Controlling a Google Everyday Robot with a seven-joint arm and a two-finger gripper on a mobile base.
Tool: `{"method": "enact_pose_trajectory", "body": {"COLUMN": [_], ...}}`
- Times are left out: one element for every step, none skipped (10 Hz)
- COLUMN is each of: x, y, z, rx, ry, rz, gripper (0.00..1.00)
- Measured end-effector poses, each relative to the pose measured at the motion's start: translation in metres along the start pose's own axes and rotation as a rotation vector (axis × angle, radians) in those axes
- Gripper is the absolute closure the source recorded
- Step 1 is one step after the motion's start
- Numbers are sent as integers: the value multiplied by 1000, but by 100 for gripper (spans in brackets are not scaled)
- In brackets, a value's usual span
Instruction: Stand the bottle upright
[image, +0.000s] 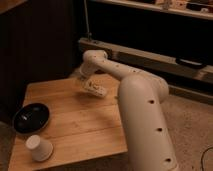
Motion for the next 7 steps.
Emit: {"method": "enact_pose_trajectory", "body": {"x": [3, 9, 12, 15, 16, 14, 10], "y": [1, 2, 3, 5, 5, 7, 10], "z": [-18, -34, -46, -61, -76, -81, -85], "rx": [-10, -25, -38, -48, -50, -57, -78], "ry": [-38, -87, -131, -199, -281, -342, -435], "rz": [16, 41, 58, 72, 73, 63, 39], "gripper": [87, 87, 87, 87, 87, 87, 87]}}
